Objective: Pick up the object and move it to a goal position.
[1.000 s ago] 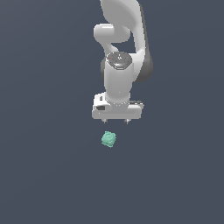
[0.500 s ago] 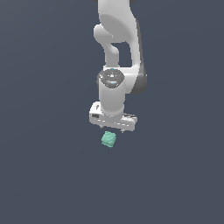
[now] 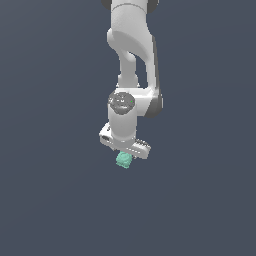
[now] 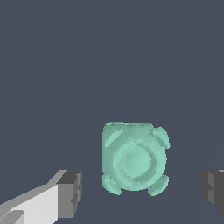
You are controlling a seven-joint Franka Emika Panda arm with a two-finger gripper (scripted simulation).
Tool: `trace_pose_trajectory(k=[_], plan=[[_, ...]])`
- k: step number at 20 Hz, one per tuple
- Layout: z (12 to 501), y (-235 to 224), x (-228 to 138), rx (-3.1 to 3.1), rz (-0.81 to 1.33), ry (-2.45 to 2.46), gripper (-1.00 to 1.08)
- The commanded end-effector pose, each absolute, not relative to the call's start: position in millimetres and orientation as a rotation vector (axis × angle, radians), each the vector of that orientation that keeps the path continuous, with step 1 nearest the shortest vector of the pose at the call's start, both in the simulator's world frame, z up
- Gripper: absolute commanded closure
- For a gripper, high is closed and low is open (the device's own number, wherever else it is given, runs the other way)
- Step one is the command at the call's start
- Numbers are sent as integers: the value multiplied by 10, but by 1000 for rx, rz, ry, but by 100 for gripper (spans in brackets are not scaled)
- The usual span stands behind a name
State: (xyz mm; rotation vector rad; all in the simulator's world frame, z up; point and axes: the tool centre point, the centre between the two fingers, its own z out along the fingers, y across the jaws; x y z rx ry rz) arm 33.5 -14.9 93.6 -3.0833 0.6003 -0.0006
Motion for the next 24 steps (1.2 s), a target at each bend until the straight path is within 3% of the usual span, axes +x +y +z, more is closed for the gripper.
trace_pose_trajectory(k=[1, 21, 22, 24], plan=[[902, -164, 345, -3078, 0, 629, -92], [394, -169, 345, -3077, 0, 635, -92], [394, -169, 345, -3077, 0, 635, 108], [394, -169, 345, -3077, 0, 635, 108]])
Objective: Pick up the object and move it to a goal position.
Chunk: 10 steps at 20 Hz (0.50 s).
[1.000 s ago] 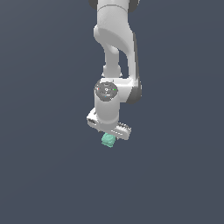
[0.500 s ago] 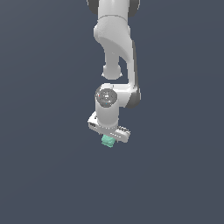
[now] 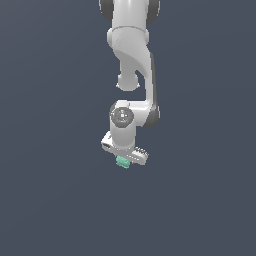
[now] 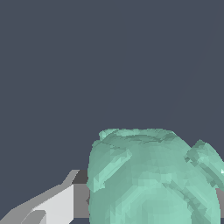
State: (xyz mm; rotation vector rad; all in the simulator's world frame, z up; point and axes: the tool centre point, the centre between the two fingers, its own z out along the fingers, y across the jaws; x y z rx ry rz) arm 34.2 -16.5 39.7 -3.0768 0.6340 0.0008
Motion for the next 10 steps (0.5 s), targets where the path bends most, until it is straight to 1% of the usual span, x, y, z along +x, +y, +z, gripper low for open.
trace_pose_trajectory(k=[1, 10], plan=[[394, -169, 345, -3077, 0, 635, 108], [407, -161, 342, -3077, 0, 633, 108]])
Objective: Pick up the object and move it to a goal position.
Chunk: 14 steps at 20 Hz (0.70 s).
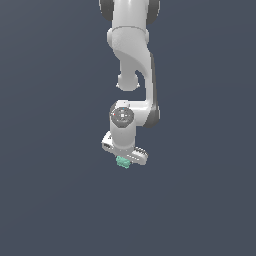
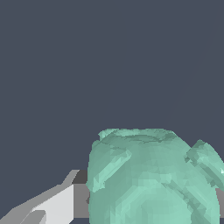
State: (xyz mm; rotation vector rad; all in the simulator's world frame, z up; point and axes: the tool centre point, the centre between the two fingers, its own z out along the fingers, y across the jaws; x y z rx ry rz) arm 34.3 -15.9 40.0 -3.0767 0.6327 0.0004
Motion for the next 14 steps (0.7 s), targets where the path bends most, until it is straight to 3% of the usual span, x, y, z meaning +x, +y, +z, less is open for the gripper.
trace_pose_trajectory(k=[1, 14], plan=[[418, -165, 339, -3077, 0, 633, 108], [1016, -367, 163, -3076, 0, 633, 108]])
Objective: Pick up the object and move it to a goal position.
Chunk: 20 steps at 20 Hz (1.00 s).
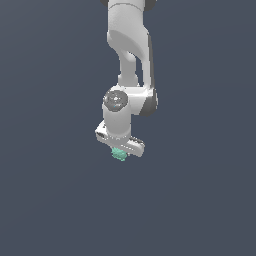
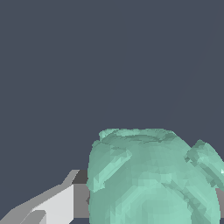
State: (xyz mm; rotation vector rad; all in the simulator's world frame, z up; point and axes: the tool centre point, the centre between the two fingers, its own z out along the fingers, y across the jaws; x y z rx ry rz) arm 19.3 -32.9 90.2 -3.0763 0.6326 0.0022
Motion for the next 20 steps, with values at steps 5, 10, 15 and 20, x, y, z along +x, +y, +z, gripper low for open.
trace_pose_trajectory(k=[5, 10, 15, 20], plan=[[1490, -528, 26, -3075, 0, 634, 108], [2050, -719, -133, -3075, 1, 634, 108], [2630, -917, -292, -3074, 1, 635, 108], [3207, -1114, -446, -3074, 1, 636, 108]])
